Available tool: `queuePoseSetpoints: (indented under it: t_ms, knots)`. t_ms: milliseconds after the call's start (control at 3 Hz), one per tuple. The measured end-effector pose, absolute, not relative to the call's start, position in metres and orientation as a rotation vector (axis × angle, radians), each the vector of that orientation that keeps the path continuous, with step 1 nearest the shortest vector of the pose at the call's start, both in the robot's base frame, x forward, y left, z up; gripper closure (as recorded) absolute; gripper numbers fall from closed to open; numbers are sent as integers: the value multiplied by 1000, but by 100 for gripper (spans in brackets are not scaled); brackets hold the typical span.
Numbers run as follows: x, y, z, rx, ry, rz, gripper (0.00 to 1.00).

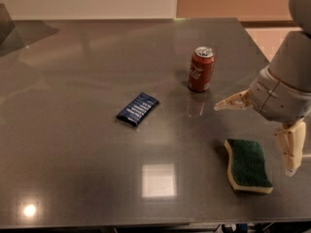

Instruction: Pick sponge

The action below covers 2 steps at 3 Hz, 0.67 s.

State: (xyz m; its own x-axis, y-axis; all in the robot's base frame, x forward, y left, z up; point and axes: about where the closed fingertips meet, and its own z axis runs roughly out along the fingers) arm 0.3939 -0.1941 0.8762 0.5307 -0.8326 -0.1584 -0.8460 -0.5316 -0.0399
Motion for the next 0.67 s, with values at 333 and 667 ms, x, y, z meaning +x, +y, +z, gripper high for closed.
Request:
queuePoseSetpoints:
  t_ms: [333, 667]
  knots:
    - [382, -197, 860, -2683, 1318, 225, 0]
    - [373, -201, 845, -2719, 1245, 235, 0]
